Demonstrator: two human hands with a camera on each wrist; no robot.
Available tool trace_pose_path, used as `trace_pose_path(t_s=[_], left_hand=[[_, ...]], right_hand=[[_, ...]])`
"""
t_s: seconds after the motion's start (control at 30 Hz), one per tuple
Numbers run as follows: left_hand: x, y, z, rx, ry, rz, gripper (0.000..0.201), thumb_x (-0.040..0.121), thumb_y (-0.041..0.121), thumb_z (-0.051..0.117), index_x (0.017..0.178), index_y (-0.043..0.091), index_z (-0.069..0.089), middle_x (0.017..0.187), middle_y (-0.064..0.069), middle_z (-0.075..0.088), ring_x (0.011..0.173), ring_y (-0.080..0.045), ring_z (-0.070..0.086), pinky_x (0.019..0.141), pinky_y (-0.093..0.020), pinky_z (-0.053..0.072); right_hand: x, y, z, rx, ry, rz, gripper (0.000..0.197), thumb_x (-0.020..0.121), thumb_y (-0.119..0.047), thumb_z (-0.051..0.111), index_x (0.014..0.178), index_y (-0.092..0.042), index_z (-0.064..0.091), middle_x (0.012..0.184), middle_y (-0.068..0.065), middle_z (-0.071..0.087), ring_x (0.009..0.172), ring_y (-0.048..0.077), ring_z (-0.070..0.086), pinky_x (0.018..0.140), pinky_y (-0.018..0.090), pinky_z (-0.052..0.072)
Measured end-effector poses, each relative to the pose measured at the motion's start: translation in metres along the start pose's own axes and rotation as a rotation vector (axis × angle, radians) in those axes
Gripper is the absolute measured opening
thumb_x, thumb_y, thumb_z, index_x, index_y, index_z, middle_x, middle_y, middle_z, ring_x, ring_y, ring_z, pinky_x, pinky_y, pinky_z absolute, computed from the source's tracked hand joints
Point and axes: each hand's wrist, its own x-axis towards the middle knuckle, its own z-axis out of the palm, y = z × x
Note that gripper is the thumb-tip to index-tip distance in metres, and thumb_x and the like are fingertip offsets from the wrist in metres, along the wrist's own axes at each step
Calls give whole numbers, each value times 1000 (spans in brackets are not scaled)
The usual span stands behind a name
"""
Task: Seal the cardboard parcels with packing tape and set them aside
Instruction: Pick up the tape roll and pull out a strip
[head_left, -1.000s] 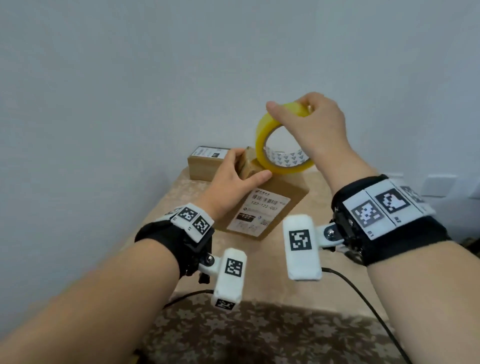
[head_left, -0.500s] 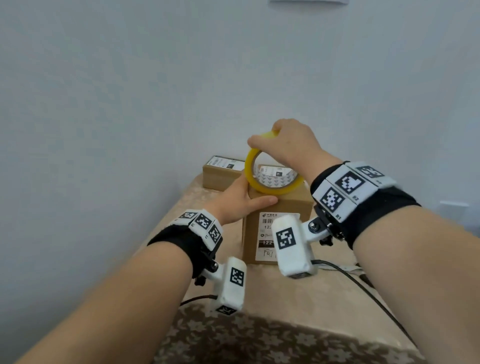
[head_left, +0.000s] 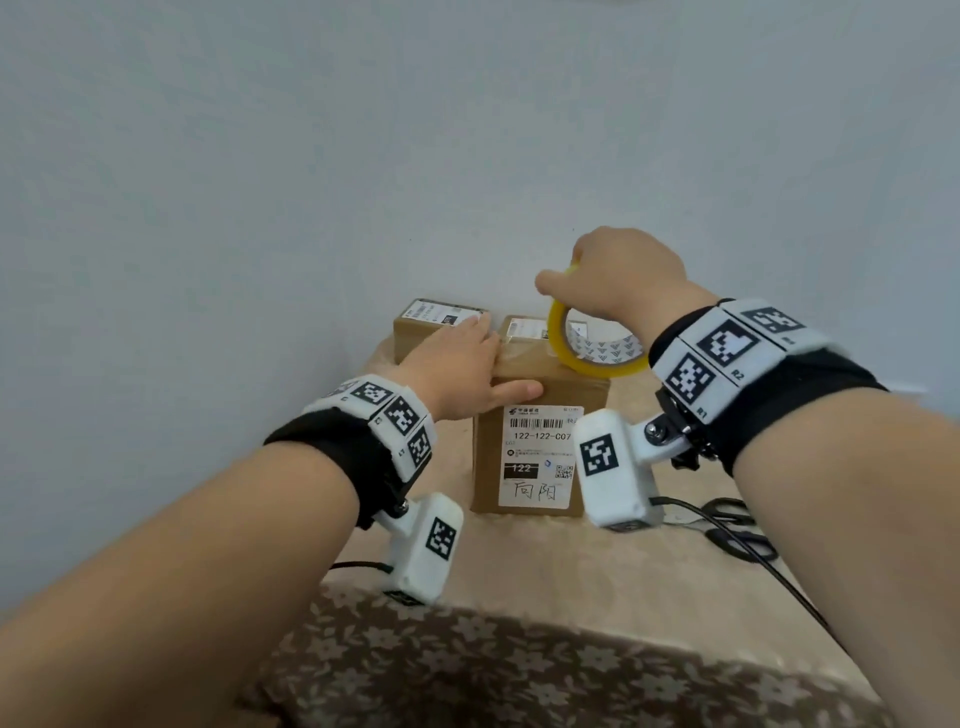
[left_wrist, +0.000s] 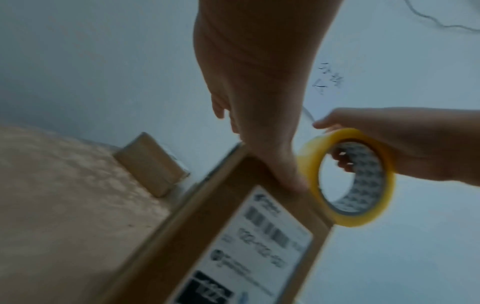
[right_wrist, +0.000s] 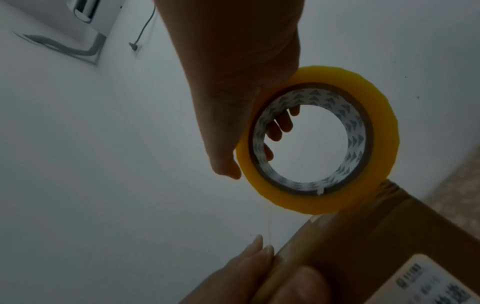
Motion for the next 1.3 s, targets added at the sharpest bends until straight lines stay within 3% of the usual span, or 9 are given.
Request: trace_pose_path(t_s=[0.17,0.3,0.4,0.5,0.57,0.83,0.93,1.07,1.3], left_hand=[[16,24,-1,2,-80,-21,98,81,74,41,143,0,28,151,-19,27,140,-30,25,113,-39,24],[23,17,6,-204,-132,-110,99,75,75,50,142,6,27,149,-10,31,128,-27,43,102,-43,40],[22,12,8,-214,-130,-141,93,71,78,50,133,9,36,137,-5,43,116,-26,52,96,-46,44],[19,10,6,-240,-127,-129,87,75,72,53,132,9,36,133,-5,47,113,-25,53,95,-44,45],[17,10,5,-264,-127,-124,85,77,69,54,134,9,36,134,-5,47,114,-24,53,97,-43,45],[17,16,1,-233,-147,-111,86,80,67,53,138,6,33,139,-9,44,121,-25,49,101,-40,42],[16,18,0,-219,-142,-108,84,81,65,53,137,5,34,139,-9,45,121,-25,49,101,-39,42],[16,17,0,-221,-144,-105,83,82,63,53,138,5,32,143,-10,41,124,-26,46,101,-37,40],[16,18,0,-235,-132,-96,79,82,63,54,133,6,35,132,-8,47,115,-24,51,96,-37,44]], right_hand=[[5,11,-4,168,19,5,41,80,-44,63,92,-5,61,85,8,60,83,25,57,55,29,37],[4,22,2,258,-4,78,57,77,-64,61,98,-11,52,90,2,52,89,23,50,69,32,39],[4,19,5,233,12,82,55,74,-63,63,92,-12,52,81,-1,51,84,22,50,66,33,37],[3,18,-4,92,23,58,46,69,-56,66,72,-13,51,68,0,53,70,23,53,54,28,33],[1,27,-6,-7,-23,87,44,68,-53,68,68,-12,53,64,1,55,63,22,54,52,26,33],[3,48,4,-42,-233,178,45,71,-57,66,70,-13,54,73,4,57,65,20,52,53,27,34],[3,51,6,-45,-226,182,40,74,-53,63,72,-14,54,75,3,57,66,19,51,53,27,33],[2,53,15,-115,-196,173,34,77,-48,59,71,-16,53,75,2,56,68,20,51,64,32,37],[6,60,19,-30,-271,201,38,76,-50,64,71,-14,55,76,3,58,68,19,52,58,29,38]])
